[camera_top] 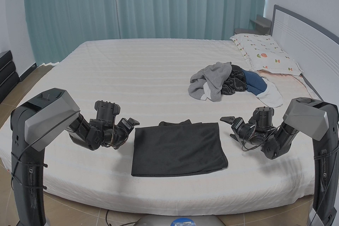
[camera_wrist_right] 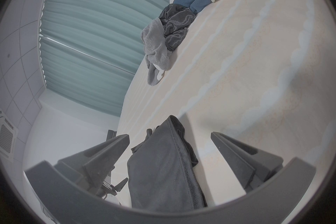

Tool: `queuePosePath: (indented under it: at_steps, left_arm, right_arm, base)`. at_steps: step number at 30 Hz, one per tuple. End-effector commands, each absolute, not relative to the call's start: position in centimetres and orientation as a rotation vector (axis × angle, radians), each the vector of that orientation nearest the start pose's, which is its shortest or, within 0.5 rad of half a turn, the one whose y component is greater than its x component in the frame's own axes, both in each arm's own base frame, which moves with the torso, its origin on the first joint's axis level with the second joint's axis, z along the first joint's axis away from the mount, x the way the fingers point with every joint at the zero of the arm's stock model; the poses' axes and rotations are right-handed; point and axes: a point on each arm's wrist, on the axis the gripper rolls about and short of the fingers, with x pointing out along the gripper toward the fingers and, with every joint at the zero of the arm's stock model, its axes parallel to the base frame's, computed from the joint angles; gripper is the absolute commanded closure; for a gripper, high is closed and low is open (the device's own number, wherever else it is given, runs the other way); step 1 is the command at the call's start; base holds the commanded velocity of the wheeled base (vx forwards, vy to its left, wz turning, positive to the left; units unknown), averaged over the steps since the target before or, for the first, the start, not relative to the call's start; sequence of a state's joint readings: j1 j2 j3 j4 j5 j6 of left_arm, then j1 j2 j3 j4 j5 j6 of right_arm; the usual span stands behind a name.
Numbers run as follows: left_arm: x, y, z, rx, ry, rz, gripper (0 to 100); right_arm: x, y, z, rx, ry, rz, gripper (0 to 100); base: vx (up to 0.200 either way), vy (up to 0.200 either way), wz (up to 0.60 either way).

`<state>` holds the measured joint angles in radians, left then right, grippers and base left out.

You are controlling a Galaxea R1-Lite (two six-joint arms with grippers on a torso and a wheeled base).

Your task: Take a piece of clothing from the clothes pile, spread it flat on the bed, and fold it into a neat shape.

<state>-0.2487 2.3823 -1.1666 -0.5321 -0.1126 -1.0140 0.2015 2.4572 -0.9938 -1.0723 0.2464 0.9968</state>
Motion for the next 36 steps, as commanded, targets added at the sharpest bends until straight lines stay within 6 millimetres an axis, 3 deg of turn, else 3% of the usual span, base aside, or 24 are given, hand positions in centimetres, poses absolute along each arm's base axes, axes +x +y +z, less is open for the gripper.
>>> queuePosePath:
  at_steps: [1,14,22,31,32,36]
  left_arm:
    - [41.3,-10.3,0.3,-0.877,0.811,0.000,0]
    - [37.4,-10.1,-2.4,-0.621,0.836,-0.260,0]
    - [37.5,-11.7,-2.9,-0.589,0.815,-0.302,0]
    - [38.1,-11.9,-3.1,-0.586,0.800,-0.293,0]
    - [38.1,-11.9,-3.2,-0.587,0.801,-0.290,100]
    - [38.3,-11.9,-3.0,-0.610,0.800,-0.282,100]
  right_arm:
    - [41.1,9.0,-1.6,0.975,0.577,0.211,0]
    - [41.0,9.2,-1.7,0.972,0.581,0.216,0]
    - [41.0,9.4,-1.8,0.971,0.584,0.216,0]
    - [41.0,9.4,-1.7,0.971,0.583,0.218,0]
    - [41.1,9.4,-1.7,0.971,0.582,0.219,0]
    - [41.0,9.4,-1.7,0.971,0.582,0.217,0]
  base:
    - [0.000,0.000,0.00]
    - [0.000,0.000,0.00]
    - [0.000,0.000,0.00]
    - [0.000,0.000,0.00]
    - [0.000,0.000,0.00]
    - [0.000,0.000,0.00]
